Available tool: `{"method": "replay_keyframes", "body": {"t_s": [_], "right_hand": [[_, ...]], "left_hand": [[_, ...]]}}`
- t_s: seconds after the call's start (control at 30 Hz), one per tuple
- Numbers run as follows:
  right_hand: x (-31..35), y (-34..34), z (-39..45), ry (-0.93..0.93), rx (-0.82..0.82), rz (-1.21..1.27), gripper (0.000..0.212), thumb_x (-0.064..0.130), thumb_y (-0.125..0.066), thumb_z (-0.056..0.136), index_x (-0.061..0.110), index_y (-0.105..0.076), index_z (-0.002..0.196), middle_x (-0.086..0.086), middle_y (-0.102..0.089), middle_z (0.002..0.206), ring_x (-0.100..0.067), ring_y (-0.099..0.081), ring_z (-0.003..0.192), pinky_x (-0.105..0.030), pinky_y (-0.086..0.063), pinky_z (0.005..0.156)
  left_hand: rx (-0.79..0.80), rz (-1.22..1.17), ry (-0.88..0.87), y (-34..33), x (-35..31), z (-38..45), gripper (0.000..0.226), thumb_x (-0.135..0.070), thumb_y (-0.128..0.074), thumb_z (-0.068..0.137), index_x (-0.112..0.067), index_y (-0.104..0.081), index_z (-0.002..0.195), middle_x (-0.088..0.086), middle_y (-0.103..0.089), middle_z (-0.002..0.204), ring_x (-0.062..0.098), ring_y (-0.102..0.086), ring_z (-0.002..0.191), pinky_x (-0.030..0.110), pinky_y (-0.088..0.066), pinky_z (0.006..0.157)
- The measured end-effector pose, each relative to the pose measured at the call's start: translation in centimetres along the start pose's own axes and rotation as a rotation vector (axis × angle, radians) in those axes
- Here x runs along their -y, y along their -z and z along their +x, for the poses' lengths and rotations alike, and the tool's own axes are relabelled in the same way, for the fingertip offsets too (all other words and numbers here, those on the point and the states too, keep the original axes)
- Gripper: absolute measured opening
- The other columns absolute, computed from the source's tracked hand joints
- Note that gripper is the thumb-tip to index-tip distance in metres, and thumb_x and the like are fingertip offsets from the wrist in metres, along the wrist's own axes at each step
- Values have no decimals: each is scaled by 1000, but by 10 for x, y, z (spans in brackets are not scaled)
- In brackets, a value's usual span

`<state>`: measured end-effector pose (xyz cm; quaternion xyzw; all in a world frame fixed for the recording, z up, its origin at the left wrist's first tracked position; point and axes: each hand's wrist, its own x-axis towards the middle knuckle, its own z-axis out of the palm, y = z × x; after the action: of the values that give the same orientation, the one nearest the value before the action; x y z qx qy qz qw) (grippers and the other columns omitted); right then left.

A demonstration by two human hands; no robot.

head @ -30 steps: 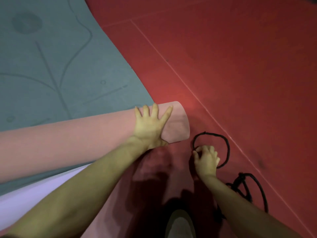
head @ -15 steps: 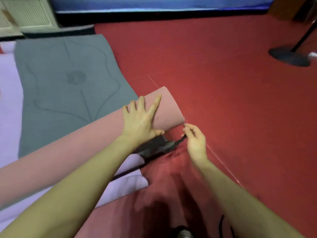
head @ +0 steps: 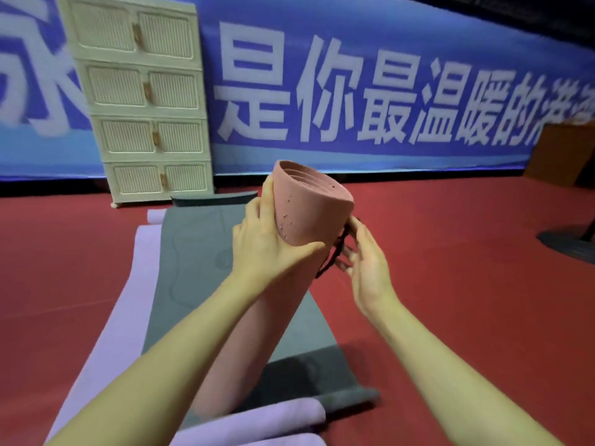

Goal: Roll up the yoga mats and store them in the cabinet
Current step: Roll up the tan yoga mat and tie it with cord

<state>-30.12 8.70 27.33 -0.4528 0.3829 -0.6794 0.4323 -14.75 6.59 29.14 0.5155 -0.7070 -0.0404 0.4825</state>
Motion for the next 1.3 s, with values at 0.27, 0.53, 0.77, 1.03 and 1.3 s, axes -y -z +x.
{"method": "replay_keyframes", "body": {"t_s": [0.27,0.53,0.77,1.03,1.3], "right_hand": [[48,-19,-2,46,96,-59,30,29,-35,101,30,-61,116,7,-65,118,-16,-56,105,-41,-42,92],[45,-12,-13,-4,98,-115,32,39,-32,101,35,-61,114,6,-62,125,-14,-60,103,-39,-44,94],[65,-29,-1,367,2,-350,27,28,-51,97,25,-61,122,13,-63,119,1,-54,115,-17,-41,97],[33,-26,21,570,-143,-600,44,49,-46,85,22,-69,111,12,-61,117,6,-56,91,-23,-46,81],[38,-19,44,497,-26,-421,34,33,-47,91,16,-66,114,2,-62,122,2,-52,116,-12,-37,97]], "left_hand": [[-60,-179,83,32,-16,0,133,-58,-83,48,-47,8,145,-3,-24,149,32,-47,125,47,-39,102],[-51,-218,-214,36,-8,-2,70,-64,-56,74,-26,-44,131,-4,-15,157,10,-24,142,44,-31,111],[-141,-207,-249,34,-13,15,50,-53,-42,87,-15,-71,102,-4,-57,133,11,-48,125,37,-39,103],[-103,-235,-154,17,-7,30,58,-60,-42,81,-21,-64,117,-8,-48,140,10,-43,127,23,-34,101],[-66,-441,-96,-2,-14,48,28,-50,-52,84,-28,-63,99,-5,-48,130,-4,-43,121,5,-29,98]]}}
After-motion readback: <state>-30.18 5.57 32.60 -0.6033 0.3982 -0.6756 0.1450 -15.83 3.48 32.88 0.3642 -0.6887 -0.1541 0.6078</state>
